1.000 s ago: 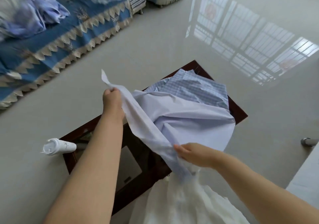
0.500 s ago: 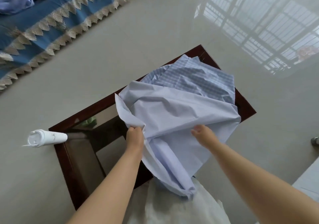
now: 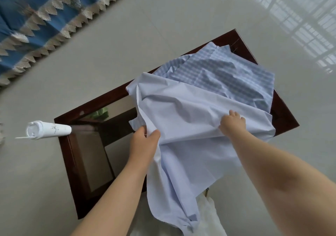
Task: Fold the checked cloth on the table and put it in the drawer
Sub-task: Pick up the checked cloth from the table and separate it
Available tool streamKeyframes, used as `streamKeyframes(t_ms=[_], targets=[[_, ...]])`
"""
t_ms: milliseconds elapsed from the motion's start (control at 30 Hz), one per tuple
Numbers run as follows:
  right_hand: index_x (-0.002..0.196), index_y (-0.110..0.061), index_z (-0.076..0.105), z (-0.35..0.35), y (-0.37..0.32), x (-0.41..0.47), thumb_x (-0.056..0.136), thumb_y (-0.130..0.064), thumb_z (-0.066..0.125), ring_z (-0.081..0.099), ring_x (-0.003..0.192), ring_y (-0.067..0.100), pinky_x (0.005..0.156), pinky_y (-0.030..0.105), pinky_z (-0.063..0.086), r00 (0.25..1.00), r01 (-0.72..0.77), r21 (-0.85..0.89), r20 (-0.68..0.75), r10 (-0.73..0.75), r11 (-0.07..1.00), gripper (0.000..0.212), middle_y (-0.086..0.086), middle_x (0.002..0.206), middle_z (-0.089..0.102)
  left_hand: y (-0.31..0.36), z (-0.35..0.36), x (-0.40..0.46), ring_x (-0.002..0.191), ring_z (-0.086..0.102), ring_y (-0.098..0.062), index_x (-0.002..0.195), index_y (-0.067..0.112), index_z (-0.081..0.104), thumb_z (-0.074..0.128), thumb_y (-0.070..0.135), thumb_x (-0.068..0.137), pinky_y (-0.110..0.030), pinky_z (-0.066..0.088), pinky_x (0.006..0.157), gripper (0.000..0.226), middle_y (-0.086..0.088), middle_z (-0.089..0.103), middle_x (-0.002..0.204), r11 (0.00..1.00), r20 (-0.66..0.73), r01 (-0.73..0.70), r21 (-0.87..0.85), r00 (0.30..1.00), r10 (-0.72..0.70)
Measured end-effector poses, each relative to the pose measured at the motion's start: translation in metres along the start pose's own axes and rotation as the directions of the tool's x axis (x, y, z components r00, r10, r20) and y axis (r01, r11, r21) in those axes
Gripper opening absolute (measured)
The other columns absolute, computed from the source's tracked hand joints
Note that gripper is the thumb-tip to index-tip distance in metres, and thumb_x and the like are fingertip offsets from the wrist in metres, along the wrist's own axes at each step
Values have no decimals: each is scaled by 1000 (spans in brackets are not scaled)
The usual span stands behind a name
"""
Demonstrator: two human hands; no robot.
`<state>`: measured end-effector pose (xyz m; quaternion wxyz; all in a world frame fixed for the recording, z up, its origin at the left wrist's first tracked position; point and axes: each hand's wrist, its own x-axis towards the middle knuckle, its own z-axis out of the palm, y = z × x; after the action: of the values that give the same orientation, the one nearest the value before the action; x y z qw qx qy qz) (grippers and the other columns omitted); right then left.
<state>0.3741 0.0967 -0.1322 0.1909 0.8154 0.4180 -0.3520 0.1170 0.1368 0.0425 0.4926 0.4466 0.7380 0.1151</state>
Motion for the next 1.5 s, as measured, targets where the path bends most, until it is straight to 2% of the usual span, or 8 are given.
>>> streamKeyframes(t_ms=[200, 500, 833, 1033, 1167, 1267, 1400, 1500], targets=[[150, -29, 1, -3, 23, 26, 76, -58, 66, 1, 146, 33, 114, 49, 16, 995, 95, 93, -43, -91, 991, 103, 5, 160, -7, 3, 14, -3, 83, 55, -20, 104, 15, 50, 55, 8, 83, -29, 41, 61, 22, -1, 55, 92, 993, 49, 56, 103, 997, -61], [125, -21, 52, -6, 9, 72, 88, -41, 51, 51, 116, 29, 95, 38, 37, 983, 185, 99, -17, -184, 978, 42, 7, 125, 59, -10, 50, -5, 98, 63, -25, 115, 24, 60, 47, 10, 85, -40, 52, 84, 36, -4, 65, 106, 985, 82, 174, -15, 982, -172], [73, -11, 66, -7, -12, -85, 78, -19, 72, 65, 91, 32, 59, 35, 50, 708, 584, 206, -602, -368, 785, 11, 7, 119, 66, 2, 61, -24, 100, 64, -29, 113, 17, 55, 39, 26, 102, -39, 54, 72, 21, -10, 65, 107, 805, 85, 409, -429, 906, -415], [79, -23, 65, -14, -46, -202, 83, -21, 63, 52, 120, 19, 110, 53, 24, 726, 685, 350, -403, -558, 639, 5, -11, 122, 63, 18, 57, -47, 88, 67, -30, 100, 7, 62, 62, 38, 90, -43, 53, 83, 34, -15, 69, 95, 868, 167, 424, -259, 905, -392], [101, -18, 67, -26, -27, -214, 95, -34, 49, 43, 127, 9, 107, 33, 32, 855, 486, 708, -267, -444, 512, 24, -7, 131, 58, 15, 46, -62, 89, 68, -35, 108, 4, 61, 70, 27, 85, -48, 55, 87, 34, -16, 69, 95, 896, 85, 403, -187, 915, -394], [118, -15, 58, -26, 3, -192, 92, -42, 52, 46, 125, 23, 104, 38, 36, 988, 81, 856, -137, 71, 510, 38, 4, 134, 53, 18, 32, -70, 91, 66, -32, 112, 5, 61, 70, 24, 85, -45, 54, 87, 33, -12, 69, 101, 885, 111, 383, -266, 924, -367], [135, -12, 46, 5, 36, -177, 71, -75, 57, 53, 121, 32, 101, 40, 43, 794, -595, 770, 607, 23, 229, 90, 14, 134, 52, 31, 8, -79, 84, 66, -27, 104, 8, 60, 70, 21, 85, -35, 54, 69, 25, -10, 68, 95, 882, 144, 341, -324, 940, -311], [126, -12, 57, 22, 35, -191, 48, -65, 81, 68, 93, 28, 89, 41, 51, 686, -722, 686, 694, -218, -86, 97, 10, 108, 69, 43, -8, -83, 83, 66, -27, 95, 10, 61, 70, 21, 85, -36, 54, 71, 17, -9, 69, 91, 907, 196, 302, -292, 947, -252]])
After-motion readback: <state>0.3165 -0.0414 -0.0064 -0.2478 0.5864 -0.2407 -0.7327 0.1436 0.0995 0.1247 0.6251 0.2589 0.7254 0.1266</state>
